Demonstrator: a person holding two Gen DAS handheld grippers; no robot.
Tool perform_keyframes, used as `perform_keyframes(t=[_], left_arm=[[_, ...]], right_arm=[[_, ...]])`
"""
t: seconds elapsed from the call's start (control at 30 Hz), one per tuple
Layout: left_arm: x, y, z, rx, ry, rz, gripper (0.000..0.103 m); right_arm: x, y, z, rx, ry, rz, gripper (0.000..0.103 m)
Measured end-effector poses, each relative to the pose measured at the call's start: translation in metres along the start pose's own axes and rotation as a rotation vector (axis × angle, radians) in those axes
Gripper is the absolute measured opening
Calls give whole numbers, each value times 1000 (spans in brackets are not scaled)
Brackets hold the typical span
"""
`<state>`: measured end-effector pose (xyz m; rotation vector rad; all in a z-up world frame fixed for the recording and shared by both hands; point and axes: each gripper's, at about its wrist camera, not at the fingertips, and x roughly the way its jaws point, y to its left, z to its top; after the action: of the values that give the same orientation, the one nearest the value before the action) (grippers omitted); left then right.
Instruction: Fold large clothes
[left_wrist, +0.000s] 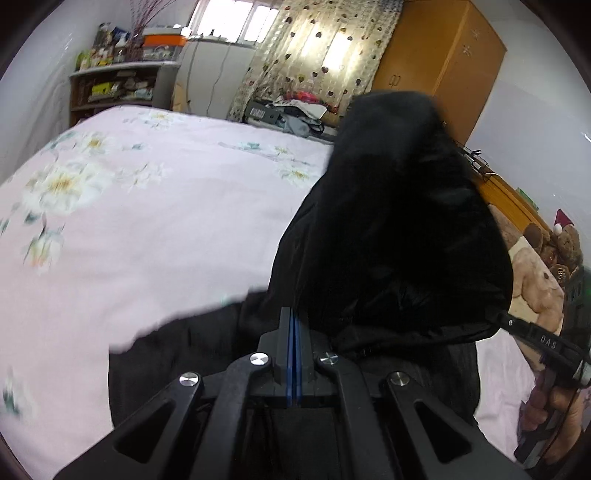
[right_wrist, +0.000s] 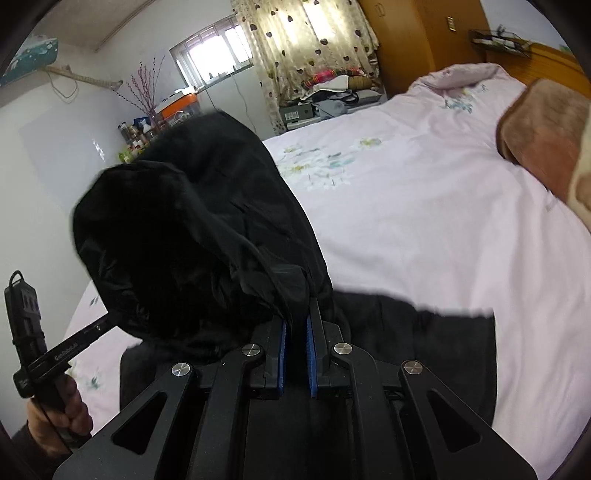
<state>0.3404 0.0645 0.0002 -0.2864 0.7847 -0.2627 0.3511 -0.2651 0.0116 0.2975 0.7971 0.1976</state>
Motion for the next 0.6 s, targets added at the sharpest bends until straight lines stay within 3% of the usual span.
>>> perform_keyframes(t=[0.13, 0.47, 0.53, 0.6], left_arm=[[-14, 7, -38, -52, 55, 2, 0], [-50, 35, -97, -123, 163, 74, 1], [-62, 39, -108, -119, 165, 97, 1], [-73, 42, -112, -117, 149, 113, 1]], right_arm=[[-8, -6, -33, 25, 49, -2, 9], [-16, -33, -101, 87, 195, -25, 9], [-24, -35, -105, 97, 197, -22, 12], [-30, -35, -102, 103, 176, -8, 25]])
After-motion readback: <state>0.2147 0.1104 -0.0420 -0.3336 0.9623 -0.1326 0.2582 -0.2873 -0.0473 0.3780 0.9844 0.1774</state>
